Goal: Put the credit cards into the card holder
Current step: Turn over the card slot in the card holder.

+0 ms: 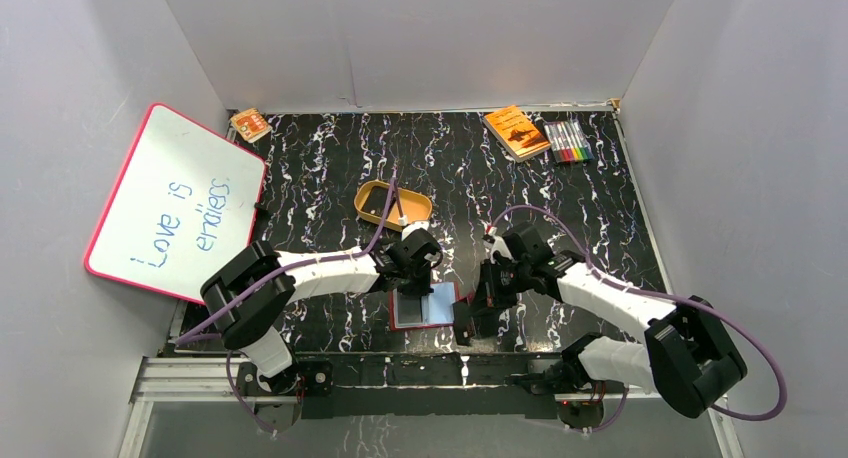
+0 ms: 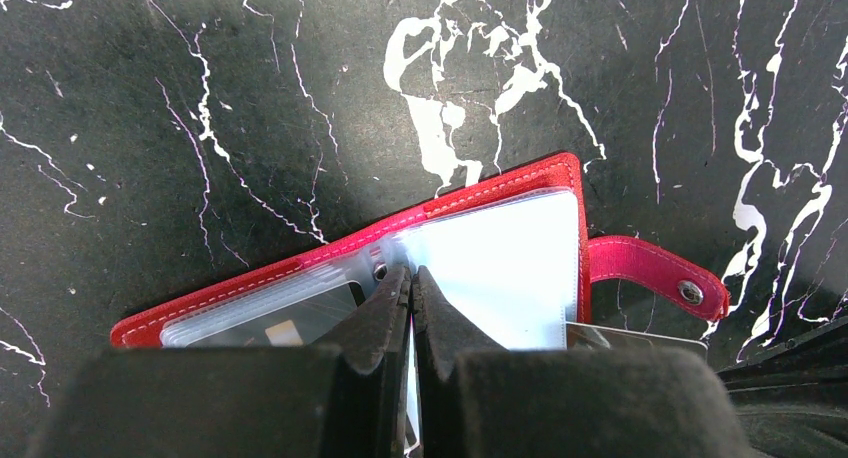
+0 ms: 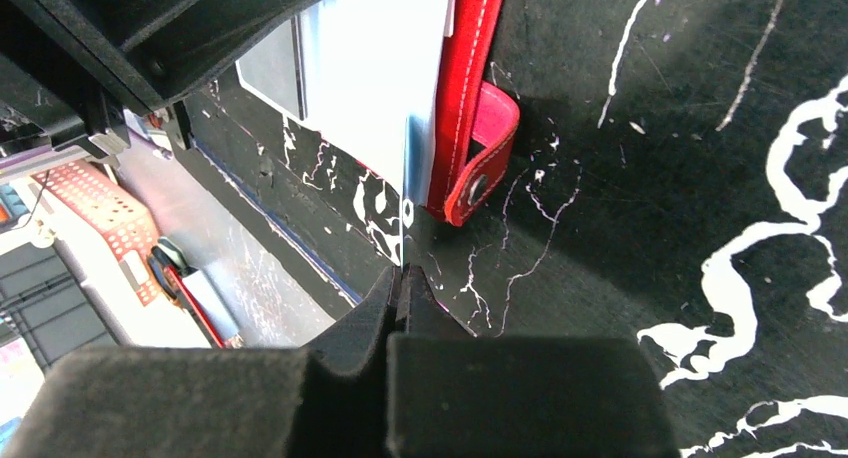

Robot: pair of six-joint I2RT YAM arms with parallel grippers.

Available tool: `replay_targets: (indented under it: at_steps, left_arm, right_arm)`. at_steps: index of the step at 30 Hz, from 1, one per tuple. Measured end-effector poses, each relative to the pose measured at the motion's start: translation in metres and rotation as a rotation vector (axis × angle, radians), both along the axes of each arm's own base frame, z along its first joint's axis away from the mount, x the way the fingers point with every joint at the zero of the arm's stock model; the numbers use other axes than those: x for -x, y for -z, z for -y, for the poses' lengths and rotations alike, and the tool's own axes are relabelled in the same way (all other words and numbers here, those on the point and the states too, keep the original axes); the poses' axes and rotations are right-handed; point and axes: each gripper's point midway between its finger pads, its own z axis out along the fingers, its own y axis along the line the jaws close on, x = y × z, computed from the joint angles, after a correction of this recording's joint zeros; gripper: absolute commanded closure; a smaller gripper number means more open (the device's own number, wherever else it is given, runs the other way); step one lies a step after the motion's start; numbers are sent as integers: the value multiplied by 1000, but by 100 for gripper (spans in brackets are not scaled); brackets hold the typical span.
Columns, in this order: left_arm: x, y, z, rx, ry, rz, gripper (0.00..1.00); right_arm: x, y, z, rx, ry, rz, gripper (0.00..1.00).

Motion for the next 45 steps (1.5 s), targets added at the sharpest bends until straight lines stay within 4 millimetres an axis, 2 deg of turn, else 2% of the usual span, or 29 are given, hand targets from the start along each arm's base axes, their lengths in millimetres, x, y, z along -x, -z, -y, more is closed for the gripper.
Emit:
replay_targets:
  at_steps: [3, 4, 5, 8, 13, 17, 22, 26, 29, 36, 45]
  left_arm:
    - [0, 0, 0, 1, -2, 0, 96]
    - [0, 0, 0, 1, -3, -1, 92]
    - [0, 0, 0, 0, -5, -1, 78]
    - [-1, -5, 0, -6, -9, 2, 70]
    - [-3, -14, -6, -49, -4, 6, 63]
    - [-7, -28, -3, -50, 1, 24, 58]
    - [-9, -56, -3, -11, -4, 62, 56]
    - [-9, -86, -13, 40, -37, 117, 55]
    - [-5, -100, -28, 73, -78, 149, 53]
    - [12, -89, -65, 51, -150, 144, 48]
    - [19, -69, -78, 8, -187, 109, 44]
  right_arm:
    - [0, 0, -4, -19, -11, -7, 100]
    - [0, 0, -5, -24, -14, -9, 100]
    - [-1, -3, -8, -45, -25, -6, 100]
    - [-1, -6, -12, -72, -37, 0, 100]
    - [-3, -6, -18, -102, -51, -8, 100]
    - [-4, -6, -22, -117, -58, -12, 100]
    - [-4, -5, -26, -128, -64, -20, 100]
    - [1, -3, -34, -127, -89, -32, 100]
    - [4, -1, -44, -121, -116, -44, 100]
    - [5, 6, -60, -106, -140, -57, 100]
    - [-1, 1, -78, -117, -153, -20, 100]
